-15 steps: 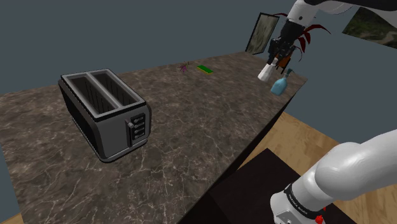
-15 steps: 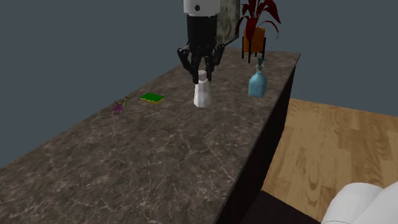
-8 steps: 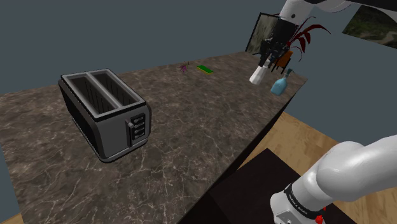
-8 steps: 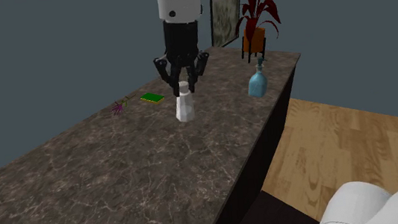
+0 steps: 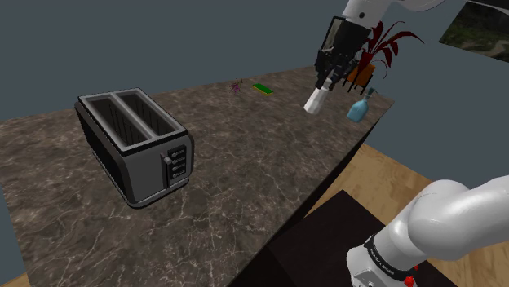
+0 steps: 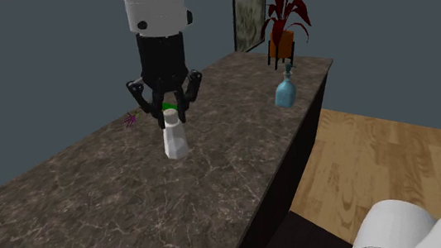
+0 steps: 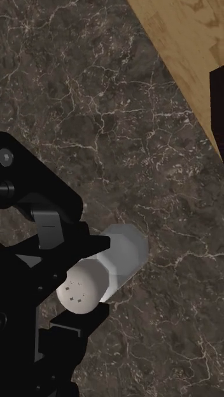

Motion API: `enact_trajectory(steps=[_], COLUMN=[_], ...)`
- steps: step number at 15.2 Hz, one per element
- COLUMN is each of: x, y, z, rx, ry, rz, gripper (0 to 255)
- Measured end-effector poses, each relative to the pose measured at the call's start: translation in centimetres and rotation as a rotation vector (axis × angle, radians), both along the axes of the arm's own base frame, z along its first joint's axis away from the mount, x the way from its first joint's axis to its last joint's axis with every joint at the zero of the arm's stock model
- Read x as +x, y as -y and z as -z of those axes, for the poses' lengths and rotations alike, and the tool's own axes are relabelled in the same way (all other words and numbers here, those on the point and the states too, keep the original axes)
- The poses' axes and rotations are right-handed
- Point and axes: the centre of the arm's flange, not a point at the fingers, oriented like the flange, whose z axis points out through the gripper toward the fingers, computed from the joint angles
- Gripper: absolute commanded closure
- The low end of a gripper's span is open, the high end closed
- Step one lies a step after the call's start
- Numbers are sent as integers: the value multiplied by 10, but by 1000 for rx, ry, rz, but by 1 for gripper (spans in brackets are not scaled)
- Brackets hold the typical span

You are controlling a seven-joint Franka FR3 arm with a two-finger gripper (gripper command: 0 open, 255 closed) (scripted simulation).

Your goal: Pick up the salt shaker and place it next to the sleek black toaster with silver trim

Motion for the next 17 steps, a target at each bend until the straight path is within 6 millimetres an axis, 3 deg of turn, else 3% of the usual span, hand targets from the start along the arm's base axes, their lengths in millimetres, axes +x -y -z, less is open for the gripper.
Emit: enact_trajectory(steps=[17], x=[-25], y=[-224], z=[1], rx=[-1], ry=[0], rz=[0], gripper=[255])
